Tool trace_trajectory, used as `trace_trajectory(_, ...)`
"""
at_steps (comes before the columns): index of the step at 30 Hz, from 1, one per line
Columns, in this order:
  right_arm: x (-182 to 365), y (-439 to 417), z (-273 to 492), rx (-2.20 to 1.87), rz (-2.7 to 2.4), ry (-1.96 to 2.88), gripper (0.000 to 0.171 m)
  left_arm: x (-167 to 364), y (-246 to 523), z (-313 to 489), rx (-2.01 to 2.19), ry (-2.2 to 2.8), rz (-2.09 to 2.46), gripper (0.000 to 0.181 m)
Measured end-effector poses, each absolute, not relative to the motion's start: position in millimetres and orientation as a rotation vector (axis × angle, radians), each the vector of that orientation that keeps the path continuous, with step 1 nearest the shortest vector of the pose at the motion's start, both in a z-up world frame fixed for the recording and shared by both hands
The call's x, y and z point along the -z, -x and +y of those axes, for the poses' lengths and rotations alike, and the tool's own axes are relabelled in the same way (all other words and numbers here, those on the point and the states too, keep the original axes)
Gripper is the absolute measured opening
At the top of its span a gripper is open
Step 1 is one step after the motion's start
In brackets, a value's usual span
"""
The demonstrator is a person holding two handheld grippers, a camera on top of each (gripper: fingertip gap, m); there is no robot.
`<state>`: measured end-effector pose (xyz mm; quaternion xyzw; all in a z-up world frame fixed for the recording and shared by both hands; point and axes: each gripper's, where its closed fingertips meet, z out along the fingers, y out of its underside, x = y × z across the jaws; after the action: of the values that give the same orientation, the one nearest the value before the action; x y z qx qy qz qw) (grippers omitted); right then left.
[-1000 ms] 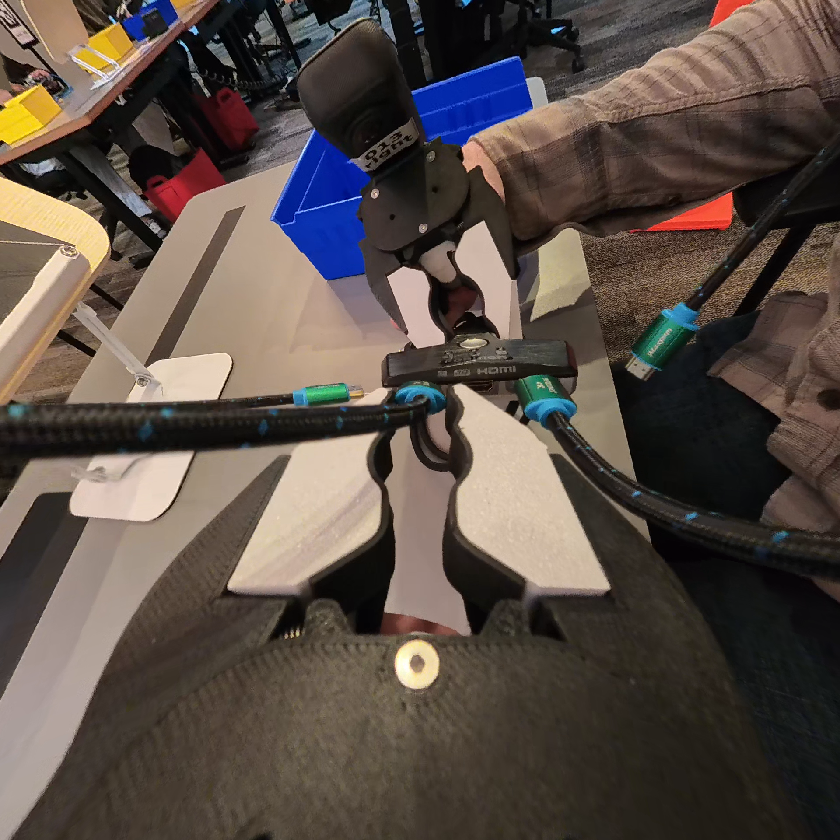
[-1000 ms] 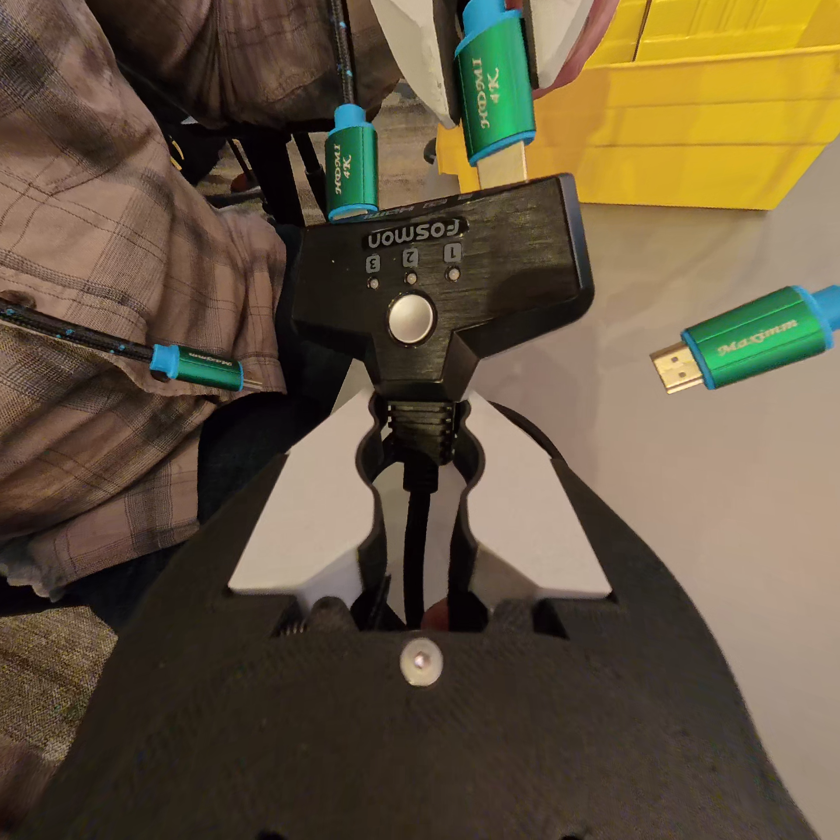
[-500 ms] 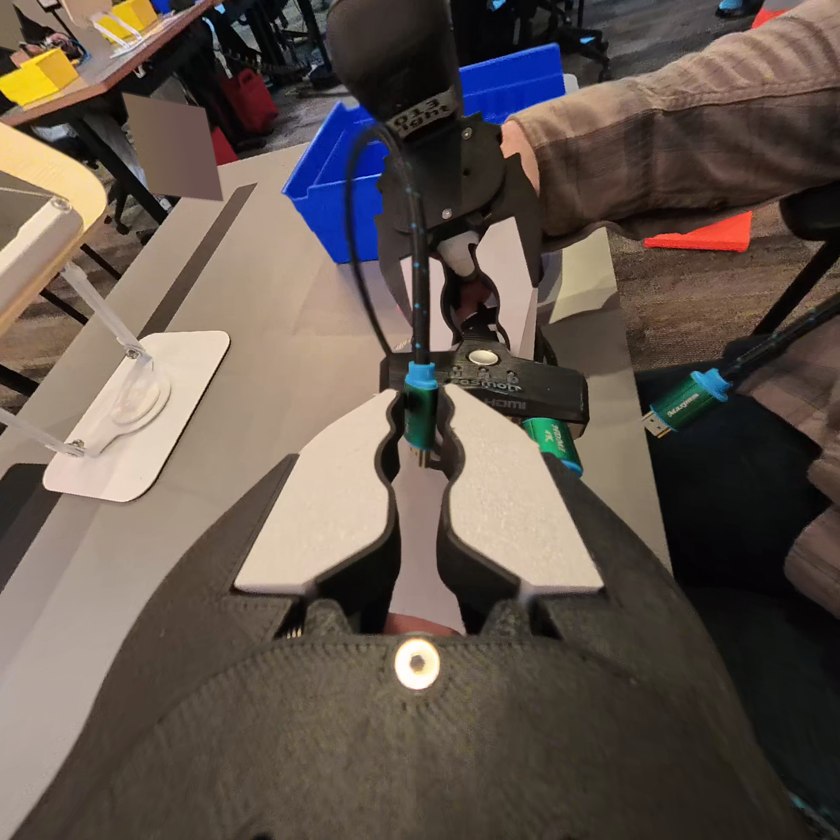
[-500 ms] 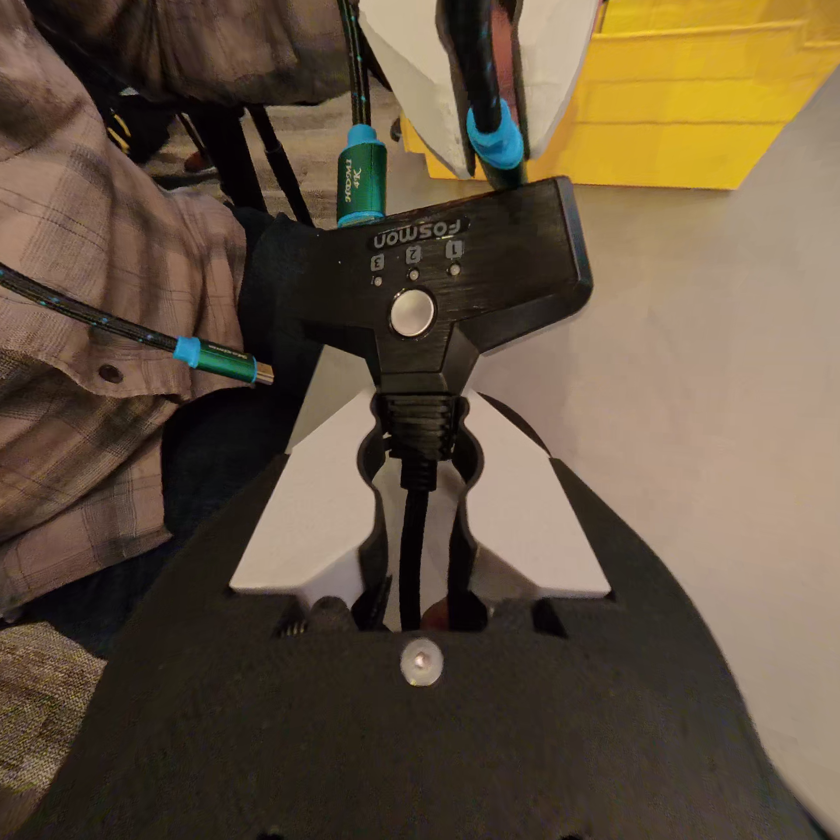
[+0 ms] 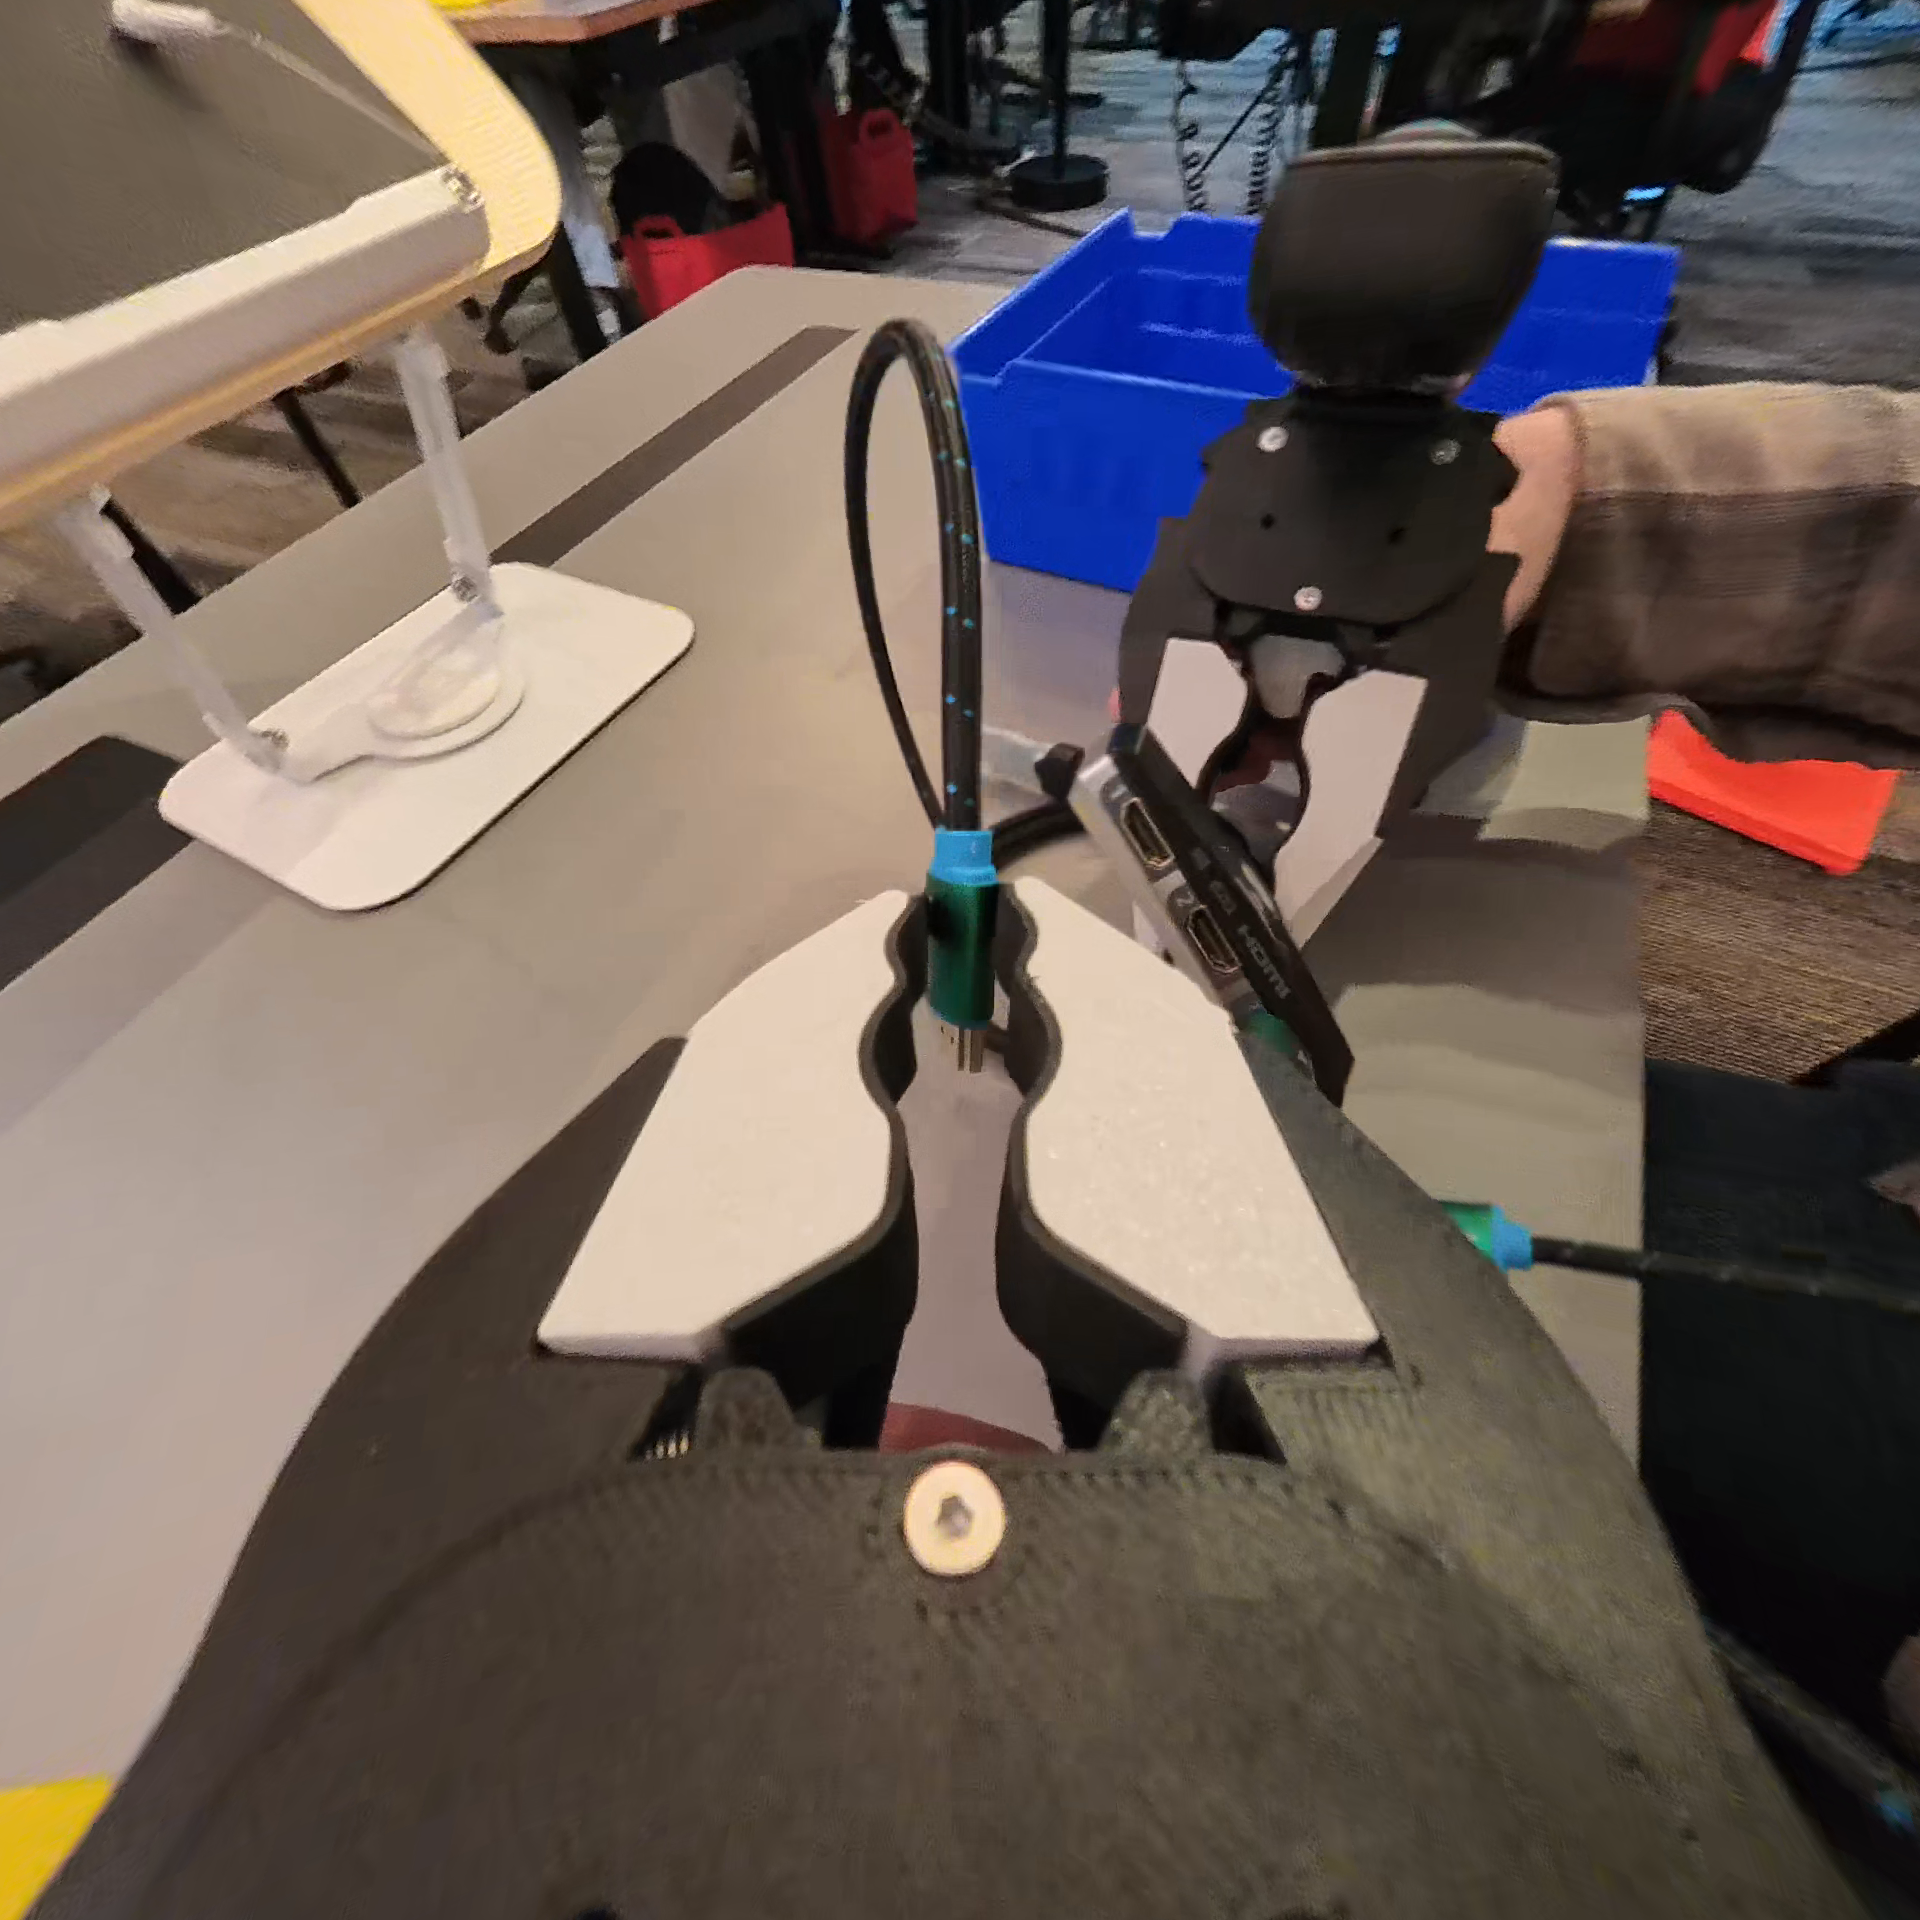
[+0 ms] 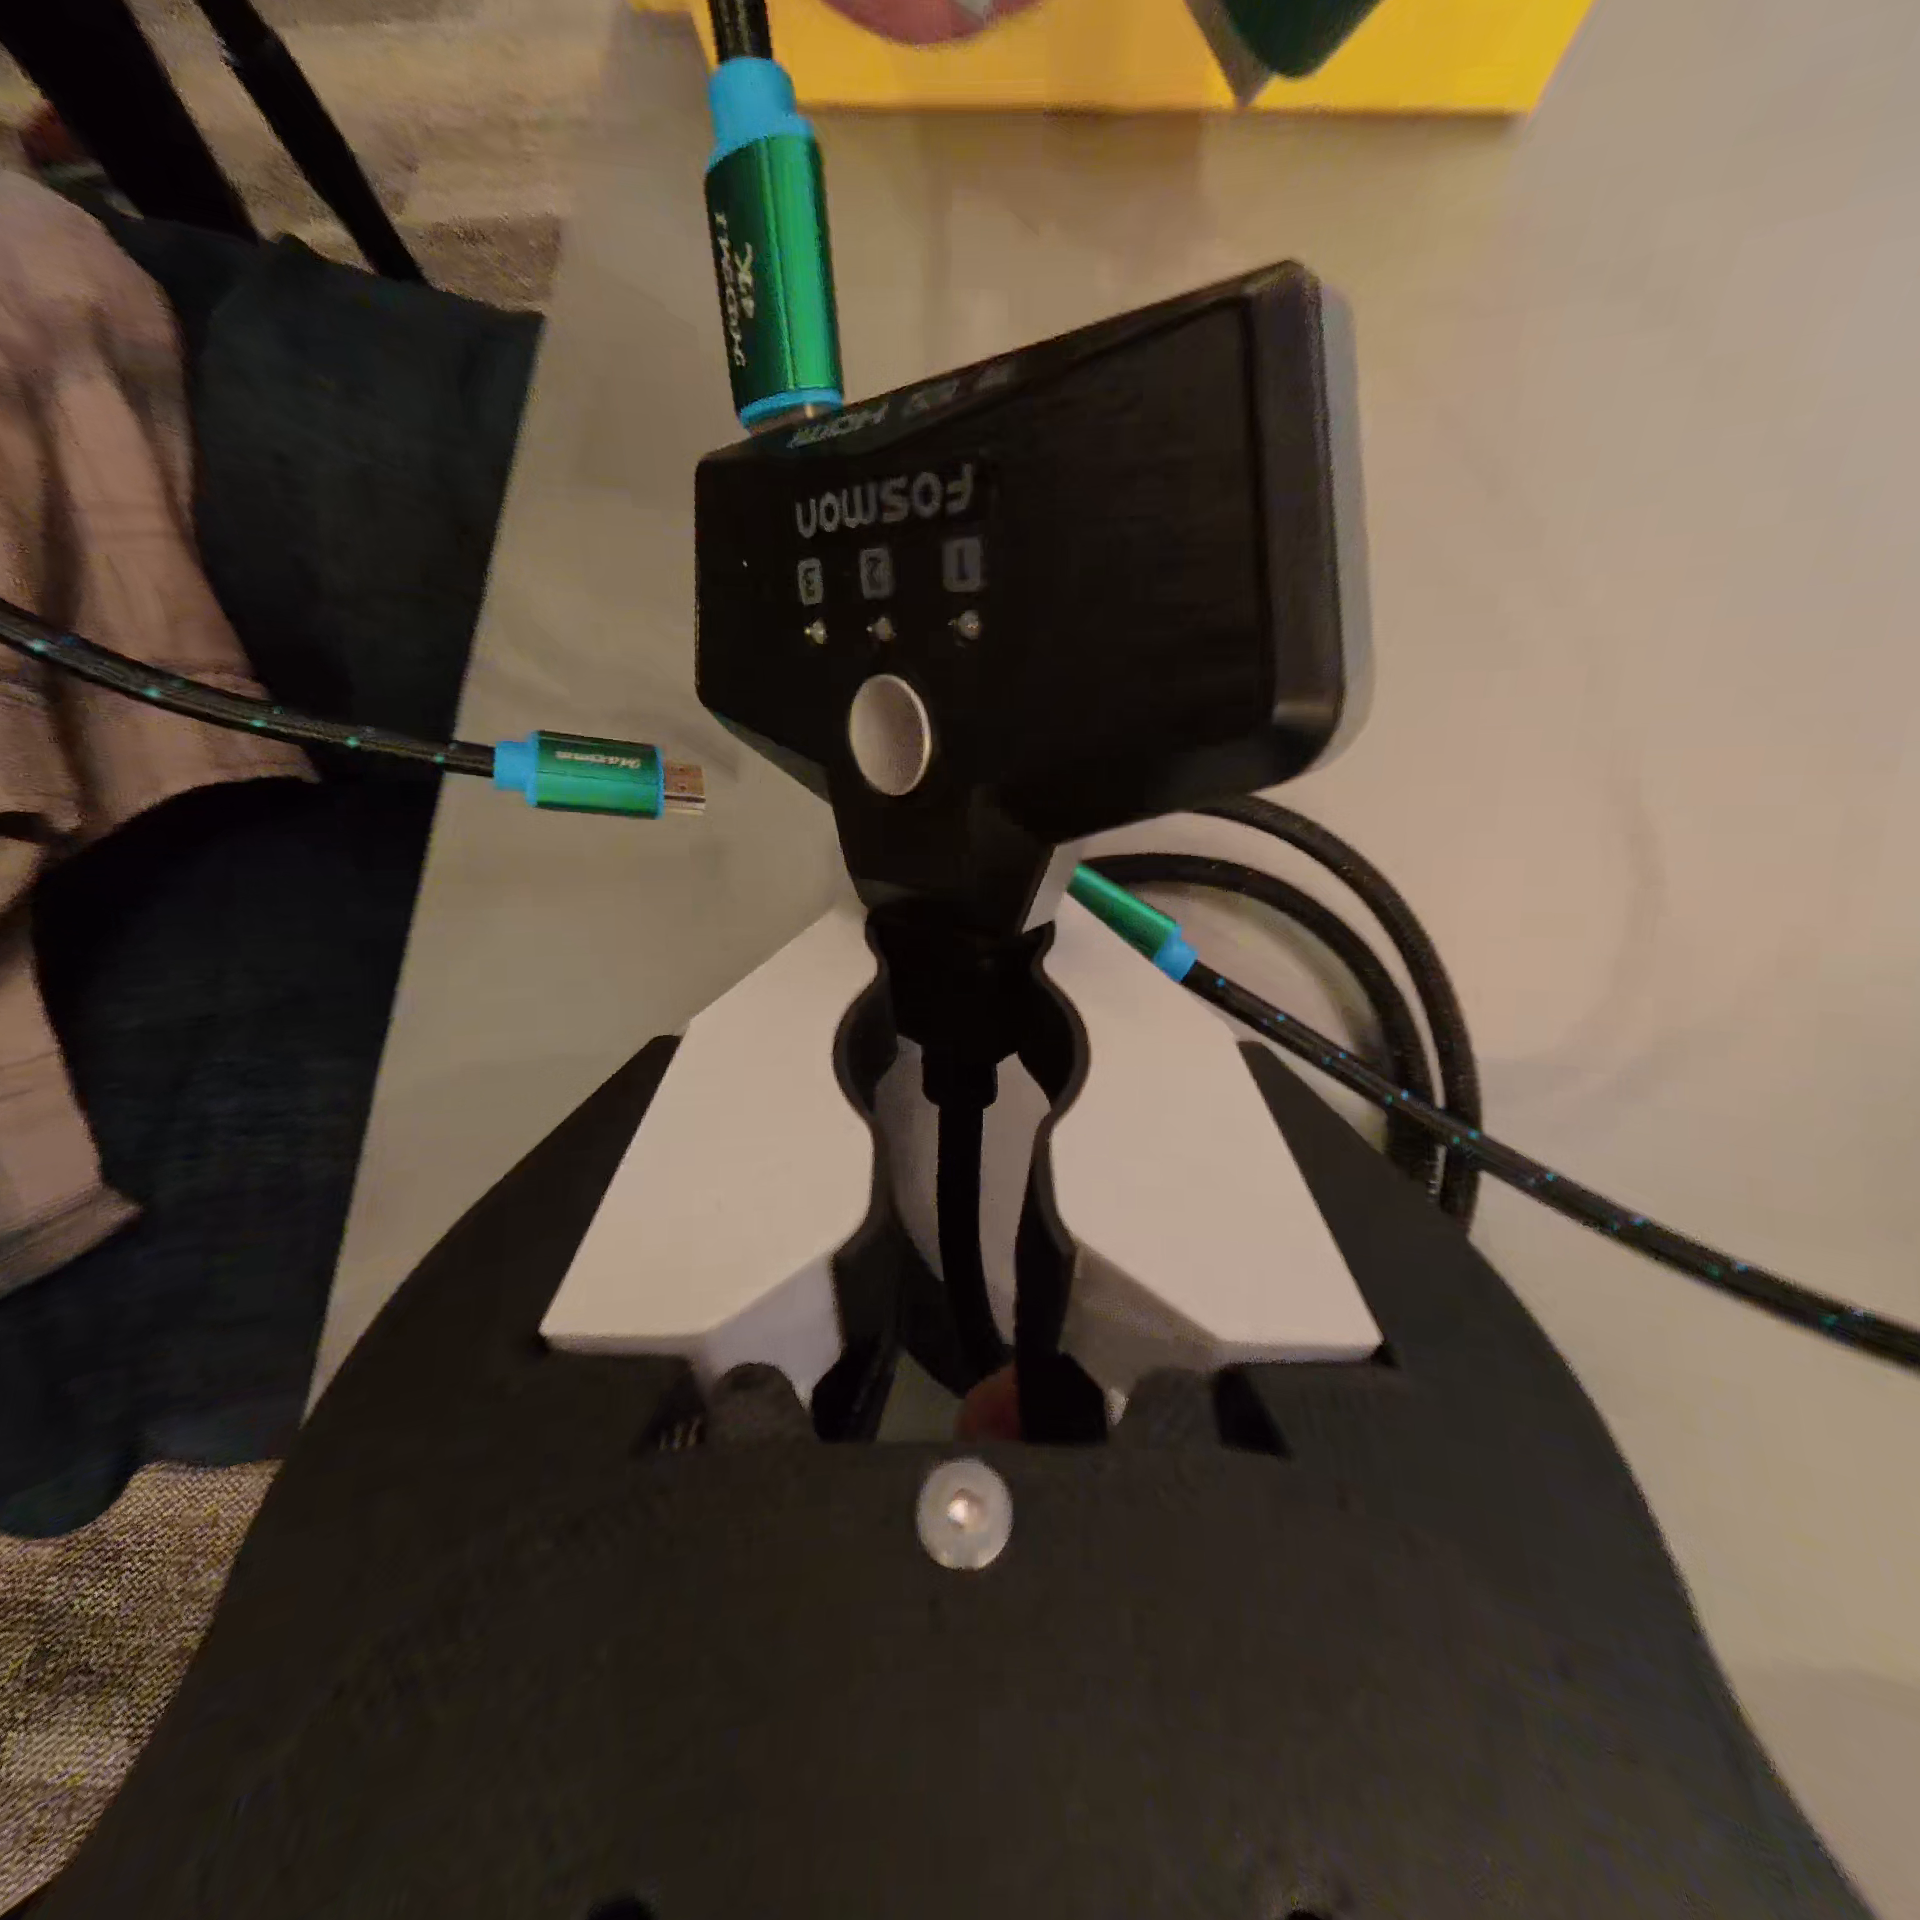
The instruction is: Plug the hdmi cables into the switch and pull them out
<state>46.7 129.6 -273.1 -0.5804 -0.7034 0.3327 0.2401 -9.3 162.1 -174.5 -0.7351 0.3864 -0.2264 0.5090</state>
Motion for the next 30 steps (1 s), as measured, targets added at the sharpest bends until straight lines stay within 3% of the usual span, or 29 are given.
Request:
trace_trajectory(18, 299, -53, 228, -0.283, -1.638, 1.850, 0.015, 153, 100, 215, 0.083, 1.822, 0.521, 0.011)
trace_trajectory(30, 305, -49, 228, -0.067, -1.786, 1.724, 0.020, 139, 123, 216, 0.107, 1.826, 0.427, 0.011)
